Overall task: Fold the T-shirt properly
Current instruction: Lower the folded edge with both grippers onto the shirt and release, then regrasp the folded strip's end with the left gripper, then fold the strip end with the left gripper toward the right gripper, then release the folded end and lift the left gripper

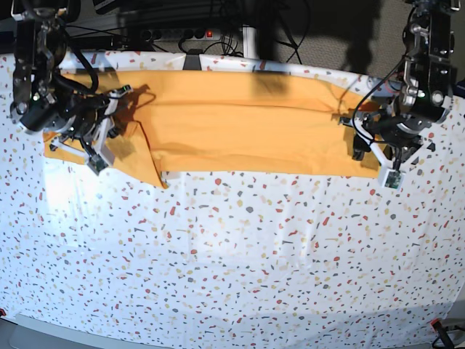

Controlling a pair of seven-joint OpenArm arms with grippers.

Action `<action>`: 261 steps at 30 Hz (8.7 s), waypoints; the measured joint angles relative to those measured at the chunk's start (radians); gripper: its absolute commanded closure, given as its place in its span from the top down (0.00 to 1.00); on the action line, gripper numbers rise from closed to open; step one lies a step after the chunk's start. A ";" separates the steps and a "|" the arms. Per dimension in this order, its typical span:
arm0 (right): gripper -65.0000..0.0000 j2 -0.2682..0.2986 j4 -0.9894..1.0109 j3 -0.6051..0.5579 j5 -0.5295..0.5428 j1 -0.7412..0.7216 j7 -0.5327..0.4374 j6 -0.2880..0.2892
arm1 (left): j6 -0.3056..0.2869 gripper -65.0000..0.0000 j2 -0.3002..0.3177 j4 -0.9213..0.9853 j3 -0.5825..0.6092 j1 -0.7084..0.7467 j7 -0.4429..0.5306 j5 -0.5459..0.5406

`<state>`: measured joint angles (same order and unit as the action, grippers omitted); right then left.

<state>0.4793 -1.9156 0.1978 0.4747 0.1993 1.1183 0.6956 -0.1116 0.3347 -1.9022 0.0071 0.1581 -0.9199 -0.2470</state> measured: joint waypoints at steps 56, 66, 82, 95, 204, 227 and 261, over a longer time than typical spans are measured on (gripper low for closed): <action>0.45 -0.003 -0.352 0.312 0.314 0.152 -0.093 0.001 | -0.021 0.50 0.117 0.311 -0.002 -0.087 0.056 -0.112; 0.45 -0.003 -0.352 0.313 0.310 0.153 -0.076 0.001 | -0.237 0.50 0.131 0.364 -0.032 -0.119 -0.051 -0.451; 0.45 -0.003 -0.352 0.313 0.310 0.153 -0.071 0.001 | -0.304 0.50 0.136 0.495 -0.039 -0.126 -0.079 -0.635; 0.45 -0.003 -0.352 0.313 0.311 0.153 -0.062 0.001 | -0.302 0.50 0.193 0.498 -0.032 -0.220 -0.125 -0.505; 0.45 -0.280 -0.424 0.318 0.384 -0.077 -0.066 0.002 | -0.373 0.00 -0.437 0.174 0.209 -0.079 -0.056 -0.170; 0.45 -0.280 -0.424 0.318 0.384 -0.077 -0.066 0.002 | -0.314 0.50 -0.438 0.230 0.411 -0.081 0.120 -0.135; 0.45 -0.280 -0.424 0.318 0.385 -0.077 -0.066 0.002 | 0.060 0.50 -0.263 -0.101 0.433 -0.065 -0.158 0.281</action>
<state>0.1993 -2.3394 0.5156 0.8593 0.1223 1.0527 0.6971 -0.0513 0.0719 -2.0029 0.4400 0.0929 -1.0782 0.0338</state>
